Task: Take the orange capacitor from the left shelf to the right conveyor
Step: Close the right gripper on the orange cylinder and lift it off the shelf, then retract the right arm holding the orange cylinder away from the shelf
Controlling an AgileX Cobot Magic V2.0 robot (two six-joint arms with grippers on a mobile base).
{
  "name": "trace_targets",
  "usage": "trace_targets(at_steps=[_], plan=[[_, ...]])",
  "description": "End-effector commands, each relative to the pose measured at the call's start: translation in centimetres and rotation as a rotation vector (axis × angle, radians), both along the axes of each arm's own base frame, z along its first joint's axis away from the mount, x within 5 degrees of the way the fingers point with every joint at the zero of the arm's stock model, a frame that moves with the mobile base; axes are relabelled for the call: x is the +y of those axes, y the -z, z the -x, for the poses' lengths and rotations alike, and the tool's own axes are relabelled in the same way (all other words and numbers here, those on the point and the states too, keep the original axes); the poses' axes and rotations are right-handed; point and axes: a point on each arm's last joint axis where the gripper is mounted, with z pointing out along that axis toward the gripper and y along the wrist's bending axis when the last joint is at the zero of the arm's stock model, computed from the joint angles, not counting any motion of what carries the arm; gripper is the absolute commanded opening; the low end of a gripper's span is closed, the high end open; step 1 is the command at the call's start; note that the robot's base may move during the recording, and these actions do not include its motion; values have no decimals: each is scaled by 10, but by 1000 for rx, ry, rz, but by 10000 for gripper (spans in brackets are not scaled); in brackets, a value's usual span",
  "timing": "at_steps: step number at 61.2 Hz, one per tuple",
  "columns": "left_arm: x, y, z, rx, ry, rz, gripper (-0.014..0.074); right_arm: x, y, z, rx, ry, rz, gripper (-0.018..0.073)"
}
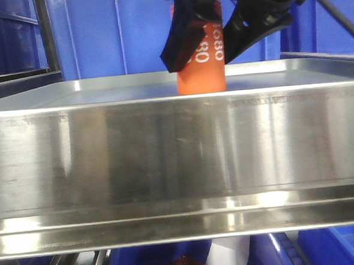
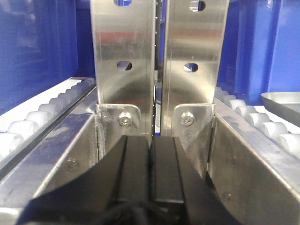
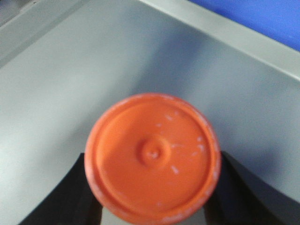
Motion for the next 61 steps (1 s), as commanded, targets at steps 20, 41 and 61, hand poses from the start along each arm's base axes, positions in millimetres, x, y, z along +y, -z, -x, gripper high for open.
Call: trace_targets(at_steps=[20,41,61], plan=[[0,-1,0,-78,-2,3,-126,-52,-103,74,-275,-11,-249,53],[0,-1,0,-78,-2,3,-126,-112,-101,154,-447,-10,-383,53],[0,-1,0,-78,-2,3,-126,-154,-68,205,-671,27,-592,53]])
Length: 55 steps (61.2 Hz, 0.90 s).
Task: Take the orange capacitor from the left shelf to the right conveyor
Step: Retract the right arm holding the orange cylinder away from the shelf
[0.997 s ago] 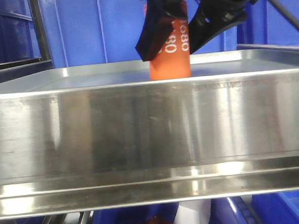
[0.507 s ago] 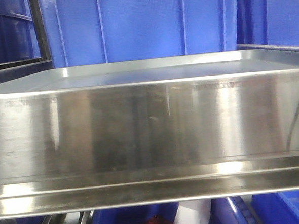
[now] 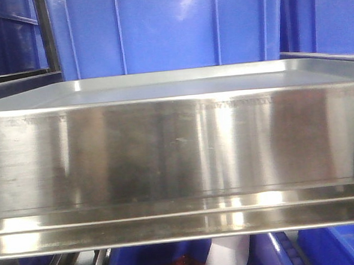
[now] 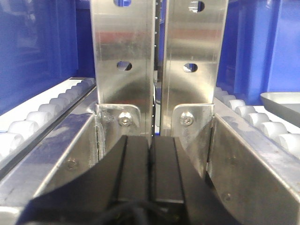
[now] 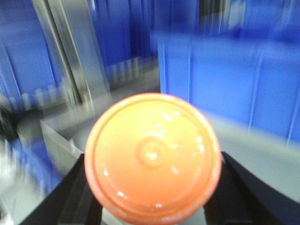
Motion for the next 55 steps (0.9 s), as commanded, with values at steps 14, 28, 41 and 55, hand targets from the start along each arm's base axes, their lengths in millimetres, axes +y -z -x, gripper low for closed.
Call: trace_targets(at_steps=[14,28,41,55], plan=[[0,-1,0,-78,-2,3,-126,-15,8,6,-267,82,-286,53],[0,-1,0,-78,-2,3,-126,-13,20,1,-268,97,-289,53],[0,-1,0,-78,-2,3,-126,-12,23,0,-255,94,-278,53],[0,-1,0,-78,-2,3,-126,-12,23,0,-255,94,-278,53]])
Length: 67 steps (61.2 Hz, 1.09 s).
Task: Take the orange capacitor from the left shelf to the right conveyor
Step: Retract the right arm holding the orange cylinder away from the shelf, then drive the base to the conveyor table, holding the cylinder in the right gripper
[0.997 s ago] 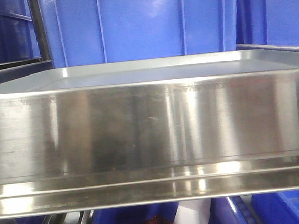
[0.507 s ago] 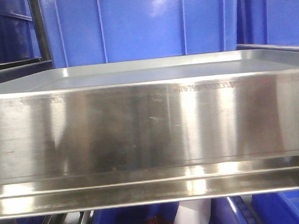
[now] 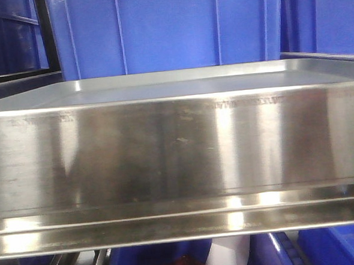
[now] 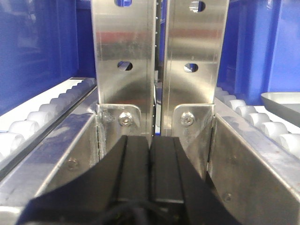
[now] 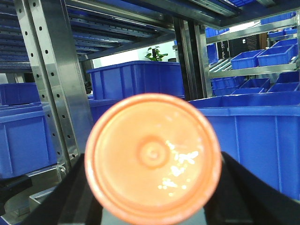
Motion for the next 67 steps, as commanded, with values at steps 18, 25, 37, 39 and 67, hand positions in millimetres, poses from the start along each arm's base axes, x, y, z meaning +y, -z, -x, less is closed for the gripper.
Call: trace_targets(at_steps=[18,25,37,39,67], plan=[[0,-1,0,-78,-2,3,-126,-4,-16,2,-84,24,-64,53],[0,-1,0,-78,-2,3,-126,-4,-16,2,-84,24,-64,53],[0,-1,0,-78,-2,3,-126,-4,-16,2,-84,24,-64,53],[0,-1,0,-78,-2,3,-126,-4,-16,2,-84,24,-64,53],[0,-1,0,-76,-2,3,-126,-4,-16,2,-84,24,-64,53]])
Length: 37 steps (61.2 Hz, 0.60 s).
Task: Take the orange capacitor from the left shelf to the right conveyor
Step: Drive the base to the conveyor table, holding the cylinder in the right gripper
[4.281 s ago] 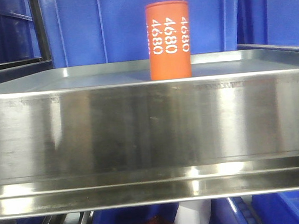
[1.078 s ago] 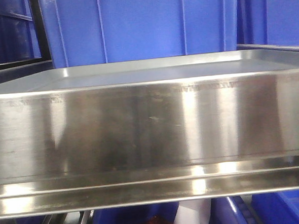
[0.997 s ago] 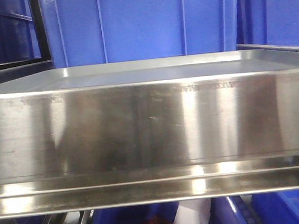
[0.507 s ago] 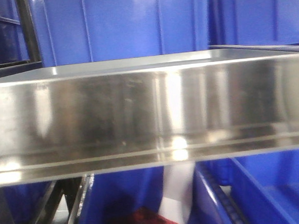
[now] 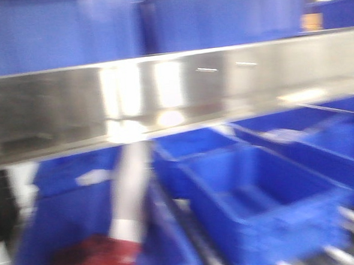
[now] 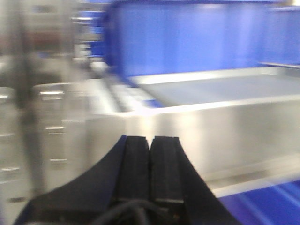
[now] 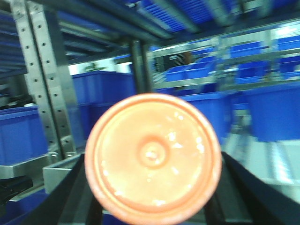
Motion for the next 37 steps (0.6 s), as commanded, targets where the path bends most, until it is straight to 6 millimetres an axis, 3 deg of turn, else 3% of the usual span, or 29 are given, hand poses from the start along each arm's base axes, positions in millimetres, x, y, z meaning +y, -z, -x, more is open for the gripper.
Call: trace_targets(at_steps=[1,37], plan=[[0,-1,0,-76,-2,3,-126,-4,-16,2,-83,23,-64,53],[0,-1,0,-76,-2,3,-126,-4,-16,2,-83,23,-64,53]])
